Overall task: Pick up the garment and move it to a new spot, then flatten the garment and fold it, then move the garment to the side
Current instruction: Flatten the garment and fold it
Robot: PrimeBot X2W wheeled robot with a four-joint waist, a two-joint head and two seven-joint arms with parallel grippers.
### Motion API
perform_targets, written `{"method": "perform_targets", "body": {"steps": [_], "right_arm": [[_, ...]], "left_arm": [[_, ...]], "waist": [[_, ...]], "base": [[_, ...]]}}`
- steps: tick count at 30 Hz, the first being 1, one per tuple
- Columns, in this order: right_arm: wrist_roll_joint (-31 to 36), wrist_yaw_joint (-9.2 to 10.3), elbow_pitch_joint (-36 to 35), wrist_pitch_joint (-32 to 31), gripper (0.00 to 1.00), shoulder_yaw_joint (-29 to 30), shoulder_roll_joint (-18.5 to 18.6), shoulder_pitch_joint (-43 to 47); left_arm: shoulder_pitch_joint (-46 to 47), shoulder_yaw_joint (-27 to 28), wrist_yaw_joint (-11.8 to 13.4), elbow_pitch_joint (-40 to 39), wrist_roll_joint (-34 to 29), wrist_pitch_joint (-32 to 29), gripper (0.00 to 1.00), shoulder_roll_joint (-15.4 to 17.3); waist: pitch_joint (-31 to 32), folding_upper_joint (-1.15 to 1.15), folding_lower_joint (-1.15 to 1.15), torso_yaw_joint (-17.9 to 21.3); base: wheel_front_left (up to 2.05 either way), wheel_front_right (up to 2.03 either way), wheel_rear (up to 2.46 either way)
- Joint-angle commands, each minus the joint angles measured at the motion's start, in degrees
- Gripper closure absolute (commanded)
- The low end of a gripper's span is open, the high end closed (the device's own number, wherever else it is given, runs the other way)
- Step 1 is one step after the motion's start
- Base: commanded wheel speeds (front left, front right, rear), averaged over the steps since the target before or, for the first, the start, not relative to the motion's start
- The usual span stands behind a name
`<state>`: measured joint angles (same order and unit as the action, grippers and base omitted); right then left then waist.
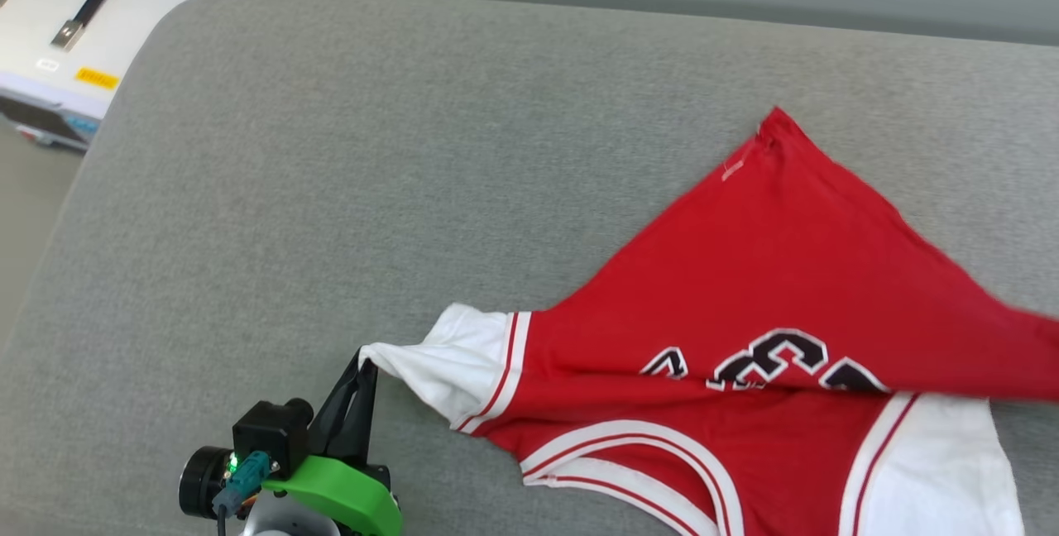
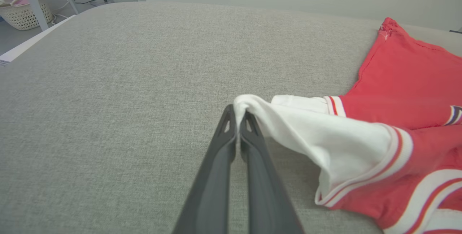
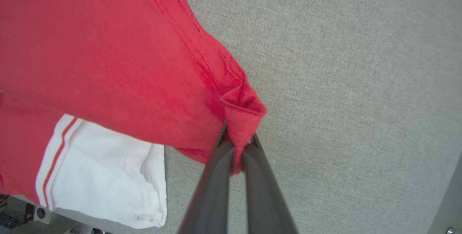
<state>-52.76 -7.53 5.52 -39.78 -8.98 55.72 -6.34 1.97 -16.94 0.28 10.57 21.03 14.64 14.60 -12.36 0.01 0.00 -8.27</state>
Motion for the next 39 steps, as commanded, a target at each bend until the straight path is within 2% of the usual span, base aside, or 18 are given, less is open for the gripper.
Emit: {"method": "perform_targets", "body": {"steps": [1, 4, 9, 15, 16, 17, 24, 27, 30, 35, 37, 39], "right_arm": [[-0.3, 0.04, -0.8, 1.0, 1.0, 1.6, -1.2, 3.4], [-0.1, 0.04, -3.0, 2.0, 1.0, 6.0, -4.9, 12.2], [2.2, 0.04, -6.0, 1.0, 1.0, 9.5, -12.0, 24.1], [4.3, 0.04, -6.4, 0.3, 1.0, 11.6, -18.0, 28.7], [4.8, 0.04, -6.6, 0.8, 0.68, 12.1, -18.4, 28.5], [5.2, 0.04, -6.9, 1.1, 0.0, 12.7, -18.8, 28.1], [7.1, 0.04, -12.9, 3.1, 0.0, 18.3, -17.2, 23.3], [7.5, 0.04, -16.7, 2.9, 0.0, 20.0, -15.0, 19.5], [7.9, 0.04, -19.4, 1.3, 0.0, 19.2, -12.7, 14.8], [10.6, 0.04, -20.2, -3.7, 0.0, 12.0, -7.8, 5.0], [12.2, 0.04, -14.2, -10.4, 0.0, 1.4, -7.4, -9.1], [12.6, 0.04, -11.1, -11.8, 0.0, -2.0, -7.8, -13.5]], "left_arm": [[-0.9, 0.2, 0.2, 0.0, 0.7, 0.2, 1.0, 0.5], [-1.1, 0.3, 0.3, 0.1, 0.9, 0.2, 1.0, 0.8], [-0.9, 0.2, 0.2, 0.4, 1.2, 0.2, 1.0, 1.0], [-0.5, -0.1, 0.1, 1.1, 1.5, 0.2, 1.0, 1.0], [-0.5, -0.1, 0.1, 1.1, 1.5, 0.2, 1.0, 1.0], [-0.5, -0.1, 0.1, 1.2, 1.6, 0.2, 1.0, 1.1], [0.1, -0.7, -0.1, 1.5, 1.5, 0.2, 1.0, 1.1], [0.7, -1.1, -0.1, 1.5, 1.5, 0.2, 1.0, 0.9], [1.5, -1.4, -0.2, 1.5, 1.3, 0.2, 1.0, 0.6], [3.3, -2.3, -0.7, 1.5, 0.7, 0.3, 1.0, 0.0], [5.9, -3.4, -1.4, 1.6, -0.1, 0.3, 1.0, -1.0], [6.9, -3.8, -1.6, 1.6, -0.3, 0.3, 1.0, -1.4]], "waist": [[2.2, -0.01, 0.0, 2.7], [2.5, -0.01, 0.0, 3.4], [2.5, -0.01, 0.0, 4.1], [2.5, -0.01, 0.0, 4.5], [2.6, -0.01, 0.0, 4.6], [2.6, -0.01, 0.0, 4.7], [2.5, -0.01, 0.0, 4.2], [2.1, -0.01, 0.0, 3.6], [1.4, -0.01, 0.0, 2.9], [-0.2, -0.01, 0.0, 1.2], [-2.9, -0.01, 0.0, -1.4], [-4.0, -0.01, 0.0, -2.5]], "base": [[0.0, 0.0, 0.0], [0.0, 0.0, 0.0], [0.0, 0.0, 0.0], [0.0, 0.0, 0.0], [0.0, 0.0, 0.0], [0.0, 0.0, 0.0], [0.0, 0.0, 0.0], [0.0, 0.0, 0.0], [0.0, 0.0, 0.0], [0.0, 0.0, 0.0], [0.0, 0.0, 0.0], [0.0, 0.0, 0.0]]}}
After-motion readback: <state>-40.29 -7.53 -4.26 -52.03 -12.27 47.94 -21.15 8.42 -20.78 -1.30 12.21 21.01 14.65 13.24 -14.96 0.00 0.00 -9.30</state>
